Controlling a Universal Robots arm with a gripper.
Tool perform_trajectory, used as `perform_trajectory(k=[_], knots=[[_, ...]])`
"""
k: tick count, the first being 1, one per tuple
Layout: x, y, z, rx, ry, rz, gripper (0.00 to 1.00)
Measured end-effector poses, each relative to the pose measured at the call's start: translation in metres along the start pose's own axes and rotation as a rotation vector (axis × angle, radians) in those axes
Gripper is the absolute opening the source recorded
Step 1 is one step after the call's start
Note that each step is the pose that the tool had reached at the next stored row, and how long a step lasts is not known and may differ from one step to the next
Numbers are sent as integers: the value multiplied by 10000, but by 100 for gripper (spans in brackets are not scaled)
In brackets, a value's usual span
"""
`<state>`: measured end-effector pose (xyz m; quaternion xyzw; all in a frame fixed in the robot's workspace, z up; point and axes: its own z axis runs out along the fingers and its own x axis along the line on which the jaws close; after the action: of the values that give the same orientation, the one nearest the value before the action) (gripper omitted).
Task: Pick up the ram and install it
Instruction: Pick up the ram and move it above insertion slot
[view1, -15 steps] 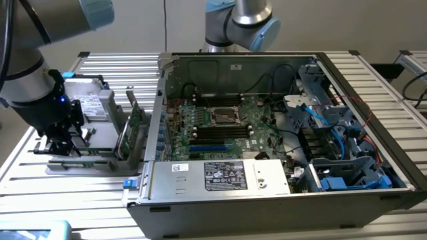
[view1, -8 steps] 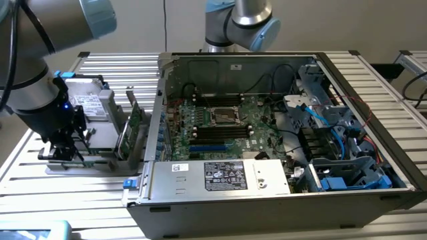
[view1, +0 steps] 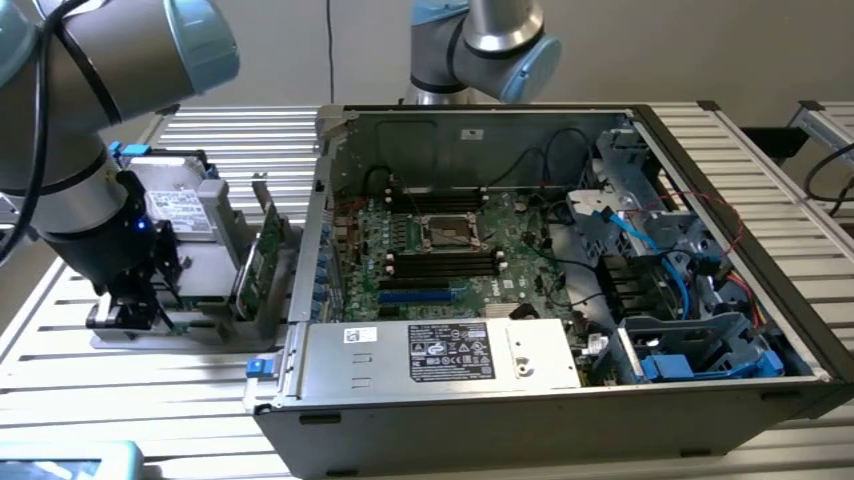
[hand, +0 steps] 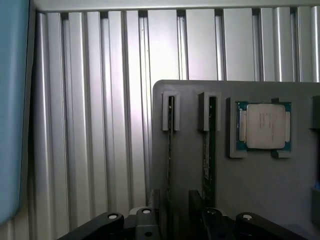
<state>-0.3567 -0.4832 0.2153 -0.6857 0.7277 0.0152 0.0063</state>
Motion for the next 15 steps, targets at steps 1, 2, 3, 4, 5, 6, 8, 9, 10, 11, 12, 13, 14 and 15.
perform_trajectory(k=[1, 2, 3, 4, 5, 6, 8, 9, 10, 11, 12, 13, 14, 15], knots=[[0, -1, 14, -1, 0, 0, 37], [1, -1, 30, -1, 0, -1, 37], [1, -2, 43, -1, 0, -1, 37], [2, -2, 55, -2, 0, -1, 37], [2, -2, 68, -1, -1, -1, 37], [3, -2, 79, -2, 0, -1, 37], [3, -3, 99, -2, 0, -1, 37], [3, -3, 108, -1, 0, -1, 37], [4, -3, 117, -2, 0, -1, 37], [4, -3, 128, -2, 1, -1, 37], [4, -3, 137, -2, 0, -1, 37], [5, -3, 139, -6, 1, 0, 35], [5, -3, 139, -8, 3, 0, 28], [5, -3, 140, -10, 7, 0, 28]])
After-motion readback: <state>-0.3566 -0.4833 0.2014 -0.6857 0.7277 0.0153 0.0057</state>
